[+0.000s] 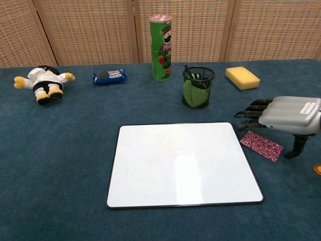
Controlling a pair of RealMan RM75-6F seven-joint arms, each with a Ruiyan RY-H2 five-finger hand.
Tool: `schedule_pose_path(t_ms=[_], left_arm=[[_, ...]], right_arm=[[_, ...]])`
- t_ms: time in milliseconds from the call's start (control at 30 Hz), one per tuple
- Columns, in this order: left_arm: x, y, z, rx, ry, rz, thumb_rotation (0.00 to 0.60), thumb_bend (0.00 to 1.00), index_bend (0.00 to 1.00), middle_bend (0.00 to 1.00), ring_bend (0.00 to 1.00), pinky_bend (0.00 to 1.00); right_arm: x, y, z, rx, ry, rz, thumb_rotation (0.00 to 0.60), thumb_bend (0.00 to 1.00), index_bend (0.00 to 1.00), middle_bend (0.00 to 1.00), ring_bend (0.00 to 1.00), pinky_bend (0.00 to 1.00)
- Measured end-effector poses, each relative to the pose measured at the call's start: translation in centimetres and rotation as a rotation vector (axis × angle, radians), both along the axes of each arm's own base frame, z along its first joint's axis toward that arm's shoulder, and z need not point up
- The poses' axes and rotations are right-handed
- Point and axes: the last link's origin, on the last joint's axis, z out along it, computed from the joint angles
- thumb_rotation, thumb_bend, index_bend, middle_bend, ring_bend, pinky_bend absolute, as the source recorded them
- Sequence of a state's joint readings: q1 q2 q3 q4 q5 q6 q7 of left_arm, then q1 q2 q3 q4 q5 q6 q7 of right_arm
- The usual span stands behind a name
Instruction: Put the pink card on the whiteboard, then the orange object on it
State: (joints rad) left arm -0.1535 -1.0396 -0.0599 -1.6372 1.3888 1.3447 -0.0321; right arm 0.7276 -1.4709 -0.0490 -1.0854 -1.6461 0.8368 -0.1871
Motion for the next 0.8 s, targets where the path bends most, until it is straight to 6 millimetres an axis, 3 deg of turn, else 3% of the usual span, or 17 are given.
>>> schedule_pose_path(t_ms=[200,433,800], left_arm=[[-0.02,-0.01,0.06,0.002,-0.003,0.0,0.6,0.0,0.0,0.0,0.0,0.0],[-0.03,-0.05,0.08,-0.001,-0.003,0.0,0.6,0.0,0.0,0.0,0.0,0.0],[-0.02,-0.02,0.03,-0.004,-0.002,0.001,0.6,0.0,0.0,0.0,0.0,0.0]], right_arm=[[0.13,-0.01,-0.15,0.001,-0.002,-0.001,0.6,0.0,0.24,0.0,0.0,0.0],[0.17,0.05,-0.28,0.001,-0.006,-0.005,0.6,0.0,0.39,0.0,0.0,0.0],[0.32,0.07,-0.04,0.0,-0.028,-0.013,0.6,0.04,0.4,0.0,0.0,0.0]])
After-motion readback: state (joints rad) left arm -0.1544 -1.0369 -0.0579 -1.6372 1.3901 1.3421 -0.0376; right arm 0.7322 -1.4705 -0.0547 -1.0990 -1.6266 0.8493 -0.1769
